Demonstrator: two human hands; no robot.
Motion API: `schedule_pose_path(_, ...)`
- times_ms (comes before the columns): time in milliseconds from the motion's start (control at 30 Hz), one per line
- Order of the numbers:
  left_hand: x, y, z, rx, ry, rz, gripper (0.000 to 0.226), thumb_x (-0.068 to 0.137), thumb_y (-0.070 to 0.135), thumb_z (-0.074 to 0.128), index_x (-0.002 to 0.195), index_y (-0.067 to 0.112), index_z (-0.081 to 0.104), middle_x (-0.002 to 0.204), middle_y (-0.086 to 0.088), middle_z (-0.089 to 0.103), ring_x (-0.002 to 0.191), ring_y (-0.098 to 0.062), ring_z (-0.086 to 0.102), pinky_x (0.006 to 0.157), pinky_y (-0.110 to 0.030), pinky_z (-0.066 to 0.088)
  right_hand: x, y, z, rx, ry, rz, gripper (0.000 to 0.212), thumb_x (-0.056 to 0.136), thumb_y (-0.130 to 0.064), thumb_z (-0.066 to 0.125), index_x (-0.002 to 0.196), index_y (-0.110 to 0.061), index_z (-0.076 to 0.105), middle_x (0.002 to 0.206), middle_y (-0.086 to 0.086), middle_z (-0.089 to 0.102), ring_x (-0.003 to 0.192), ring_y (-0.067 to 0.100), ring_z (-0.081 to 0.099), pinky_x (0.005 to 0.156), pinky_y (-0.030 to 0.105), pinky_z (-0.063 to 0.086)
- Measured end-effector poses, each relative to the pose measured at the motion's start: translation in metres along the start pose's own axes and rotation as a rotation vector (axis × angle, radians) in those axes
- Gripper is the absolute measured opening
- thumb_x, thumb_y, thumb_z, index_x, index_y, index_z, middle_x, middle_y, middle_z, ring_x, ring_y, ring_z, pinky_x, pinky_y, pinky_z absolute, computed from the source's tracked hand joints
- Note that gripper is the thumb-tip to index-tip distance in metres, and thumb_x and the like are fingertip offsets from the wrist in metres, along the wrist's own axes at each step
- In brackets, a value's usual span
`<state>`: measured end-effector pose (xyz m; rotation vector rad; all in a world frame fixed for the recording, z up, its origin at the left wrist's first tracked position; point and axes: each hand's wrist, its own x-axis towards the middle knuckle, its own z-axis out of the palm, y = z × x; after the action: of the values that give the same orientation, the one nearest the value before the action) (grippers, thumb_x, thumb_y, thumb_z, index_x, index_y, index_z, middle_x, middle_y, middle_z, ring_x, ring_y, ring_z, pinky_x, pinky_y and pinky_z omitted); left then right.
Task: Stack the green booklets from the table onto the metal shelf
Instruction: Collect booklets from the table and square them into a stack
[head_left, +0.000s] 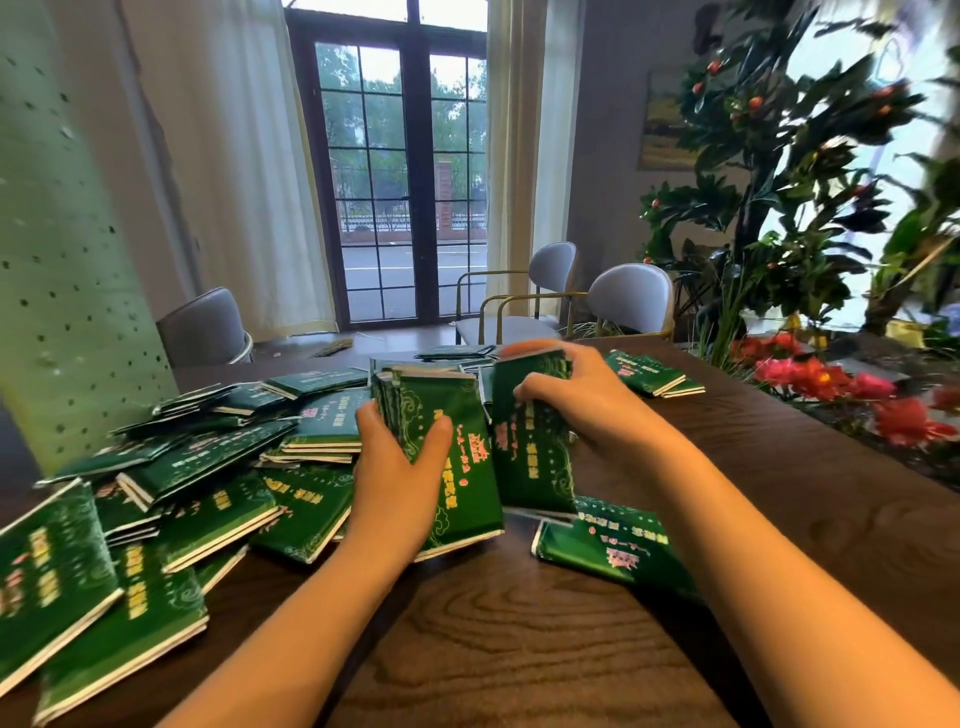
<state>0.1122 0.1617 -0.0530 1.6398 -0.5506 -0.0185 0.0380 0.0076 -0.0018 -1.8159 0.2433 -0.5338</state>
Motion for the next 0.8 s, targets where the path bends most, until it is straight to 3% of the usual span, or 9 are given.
schedule_pose_path(100,-0.003,0.002,0.000,0.077,0.006,0.094,0.042,0.091,0.028,0.060,0.123,0.016,0.036,0.114,0.000,0.059,0.108,-0.023,0.058,0.092,-0.040,0.047,-0.003,0.002,0.021,0.008,-0.039,0.002,0.031,0.087,-0.007,0.057,0.115,-0.019,0.060,0.110,0.016,0.063,0.090,0.028,0.066,0.074,0.035,0.056)
schedule_pose_path(167,-0.004,0.003,0.000,0.096,0.008,0.124,0.046,0.091,0.030,0.059,0.127,0.015,0.034,0.118,-0.001,0.058,0.109,-0.023,0.057,0.092,-0.041,0.047,-0.005,0.003,0.032,0.069,-0.029,-0.010,0.030,0.089,-0.009,0.056,0.118,-0.018,0.059,0.108,0.016,0.062,0.076,0.023,0.067,0.058,0.031,0.055)
schedule_pose_path(267,-0.005,0.003,-0.001,0.103,0.002,0.129,0.044,0.092,0.034,0.056,0.125,0.017,0.033,0.125,-0.003,0.056,0.113,-0.022,0.054,0.090,-0.037,0.044,-0.006,0.005,0.040,0.174,-0.015,-0.022,0.032,0.092,-0.011,0.056,0.123,-0.013,0.055,0.080,0.002,0.060,0.049,0.009,0.053,0.046,0.021,0.046)
schedule_pose_path(333,-0.006,0.004,-0.001,0.111,-0.020,0.127,0.044,0.089,0.044,0.053,0.120,0.023,0.030,0.127,-0.003,0.054,0.115,-0.022,0.053,0.087,-0.032,0.039,-0.006,0.007,0.043,0.225,-0.047,-0.023,0.035,0.093,-0.015,0.056,0.127,-0.014,0.051,0.056,-0.008,0.052,0.045,0.008,0.049,0.050,0.023,0.049)
schedule_pose_path(367,-0.008,0.005,-0.001,0.121,-0.034,0.127,0.055,0.084,0.053,0.050,0.124,0.021,0.029,0.131,-0.003,0.051,0.119,-0.023,0.051,0.090,-0.033,0.039,-0.006,0.007,0.045,0.256,-0.073,-0.027,0.037,0.093,-0.016,0.055,0.130,-0.015,0.049,0.049,-0.009,0.047,0.045,0.008,0.048,0.052,0.024,0.050)
schedule_pose_path(467,-0.008,0.005,-0.003,0.173,-0.064,0.117,0.097,0.065,0.071,0.048,0.140,0.014,0.022,0.142,-0.006,0.044,0.127,-0.026,0.046,0.104,-0.045,0.040,-0.003,0.005,0.050,0.409,-0.111,0.017,0.038,0.098,-0.020,0.045,0.135,-0.014,0.043,0.055,-0.005,0.044,0.048,0.008,0.046,0.052,0.023,0.047)
schedule_pose_path(600,-0.005,0.003,-0.005,0.216,-0.067,0.098,0.087,0.074,0.046,0.072,0.138,0.016,0.021,0.131,0.003,0.045,0.118,-0.016,0.047,0.094,-0.029,0.039,-0.003,0.005,0.047,0.444,-0.159,0.045,0.039,0.100,-0.030,0.038,0.137,-0.019,0.041,0.059,0.003,0.042,0.052,0.013,0.046,0.051,0.021,0.043)
schedule_pose_path(733,-0.004,0.000,-0.003,0.204,-0.137,0.092,0.101,0.061,0.067,0.068,0.139,0.024,0.021,0.139,-0.002,0.046,0.127,-0.022,0.047,0.106,-0.044,0.040,-0.001,0.004,0.037,0.423,-0.145,0.086,0.042,0.100,-0.036,0.033,0.139,-0.020,0.036,0.056,0.004,0.037,0.053,0.018,0.047,0.054,0.027,0.046)
schedule_pose_path(800,-0.003,-0.002,-0.003,0.190,-0.141,0.088,0.097,0.064,0.065,0.072,0.137,0.023,0.024,0.137,-0.002,0.048,0.125,-0.022,0.048,0.105,-0.046,0.040,0.000,0.006,0.033,0.395,-0.158,0.107,0.043,0.101,-0.038,0.032,0.140,-0.021,0.034,0.053,0.003,0.036,0.051,0.019,0.048,0.052,0.027,0.047)
